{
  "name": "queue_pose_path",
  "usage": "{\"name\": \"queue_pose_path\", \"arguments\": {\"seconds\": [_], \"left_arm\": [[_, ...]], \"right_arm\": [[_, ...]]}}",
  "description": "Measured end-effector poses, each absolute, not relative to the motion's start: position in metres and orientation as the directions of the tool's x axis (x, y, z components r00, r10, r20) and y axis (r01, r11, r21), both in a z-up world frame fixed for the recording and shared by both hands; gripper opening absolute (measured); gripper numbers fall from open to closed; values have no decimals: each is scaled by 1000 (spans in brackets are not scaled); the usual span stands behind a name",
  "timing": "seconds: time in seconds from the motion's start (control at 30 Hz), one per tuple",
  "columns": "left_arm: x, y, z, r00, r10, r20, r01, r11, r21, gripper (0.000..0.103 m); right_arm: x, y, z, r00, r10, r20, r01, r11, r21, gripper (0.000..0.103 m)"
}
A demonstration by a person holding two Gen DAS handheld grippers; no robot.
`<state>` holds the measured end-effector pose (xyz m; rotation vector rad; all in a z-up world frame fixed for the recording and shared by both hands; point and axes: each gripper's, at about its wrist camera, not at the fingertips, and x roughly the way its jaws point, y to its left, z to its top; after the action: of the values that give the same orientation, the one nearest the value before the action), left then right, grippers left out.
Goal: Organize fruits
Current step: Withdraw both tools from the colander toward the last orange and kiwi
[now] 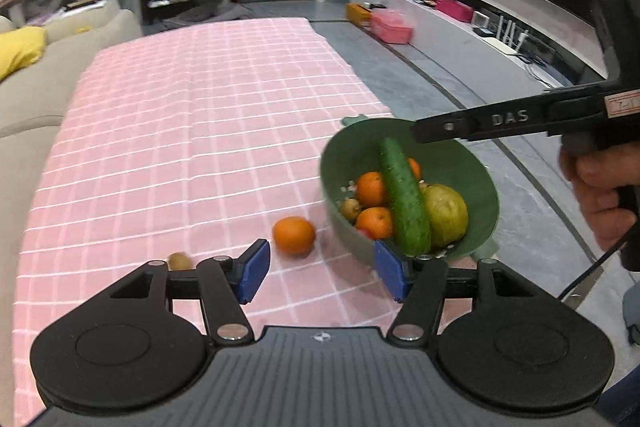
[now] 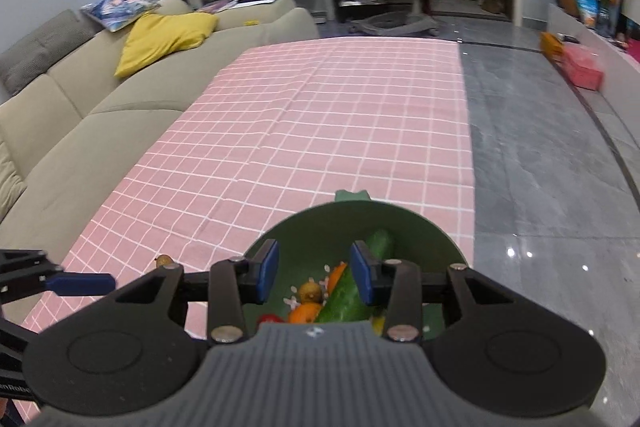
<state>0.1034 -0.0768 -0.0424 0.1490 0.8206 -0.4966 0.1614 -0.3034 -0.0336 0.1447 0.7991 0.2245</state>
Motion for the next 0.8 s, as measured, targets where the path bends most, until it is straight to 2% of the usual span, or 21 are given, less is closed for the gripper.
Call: {"name": "queue_pose_path", "arguments": {"seconds": [0.23,0.4,0.8], "left_arm": [[81,-49,-29,608,-338,-719,483,875,-3,71],[74,-24,-33,620,-319,-716,462,887,5,71],[69,33,-59,604,-310,-734,396,916,-61,71]], "right_arm": [[120,-282,-17,719,224,-658,-84,968,238,37],[89,-259,-32,706,227,-671,-12,951,309,38],[65,-188,-63,645,212,-734,-51,971,235,38]]}}
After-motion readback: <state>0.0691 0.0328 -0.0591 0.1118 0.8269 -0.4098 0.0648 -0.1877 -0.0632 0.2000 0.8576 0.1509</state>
